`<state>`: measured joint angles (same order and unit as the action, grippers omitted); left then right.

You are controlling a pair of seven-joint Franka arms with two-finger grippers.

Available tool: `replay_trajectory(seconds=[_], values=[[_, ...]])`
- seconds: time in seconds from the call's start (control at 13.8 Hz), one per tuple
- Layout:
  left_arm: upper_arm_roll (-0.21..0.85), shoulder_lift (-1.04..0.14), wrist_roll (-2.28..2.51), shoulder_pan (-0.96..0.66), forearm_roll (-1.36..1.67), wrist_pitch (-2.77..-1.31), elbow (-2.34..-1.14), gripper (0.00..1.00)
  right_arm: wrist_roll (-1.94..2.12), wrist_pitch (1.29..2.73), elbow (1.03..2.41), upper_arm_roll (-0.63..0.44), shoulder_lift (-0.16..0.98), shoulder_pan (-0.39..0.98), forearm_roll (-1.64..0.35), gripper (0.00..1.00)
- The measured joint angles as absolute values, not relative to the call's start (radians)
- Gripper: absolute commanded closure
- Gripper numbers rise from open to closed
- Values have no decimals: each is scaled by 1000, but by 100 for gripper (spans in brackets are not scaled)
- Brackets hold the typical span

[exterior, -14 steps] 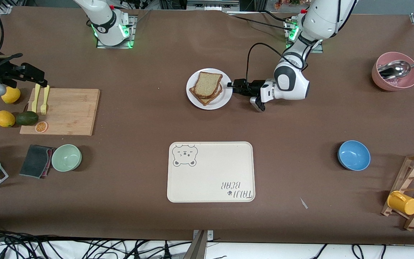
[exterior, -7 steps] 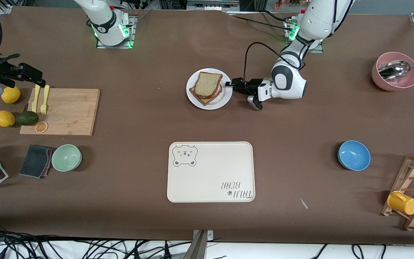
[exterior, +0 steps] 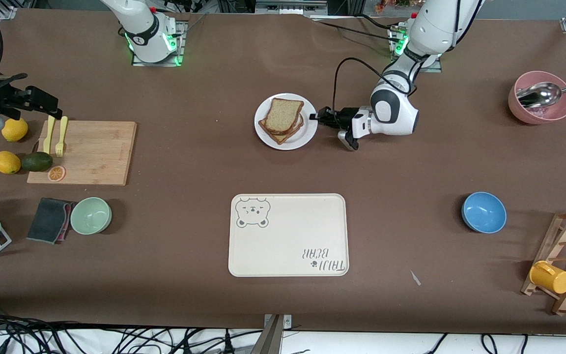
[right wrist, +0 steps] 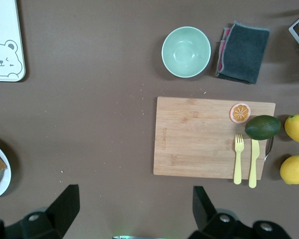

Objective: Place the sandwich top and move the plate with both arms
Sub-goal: 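Close the left gripper on the white plate rim, then drag the plate with the left gripper onto the bear tray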

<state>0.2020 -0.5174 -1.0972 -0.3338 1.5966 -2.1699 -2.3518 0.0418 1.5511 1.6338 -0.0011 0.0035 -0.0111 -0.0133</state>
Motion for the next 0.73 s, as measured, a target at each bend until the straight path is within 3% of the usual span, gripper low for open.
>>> replay_trajectory(seconds=[0.73], values=[[202,-518,-1108,-334,1597,-2170,-2351,100,42,1551,1634,-1,3,-11,-13,0]])
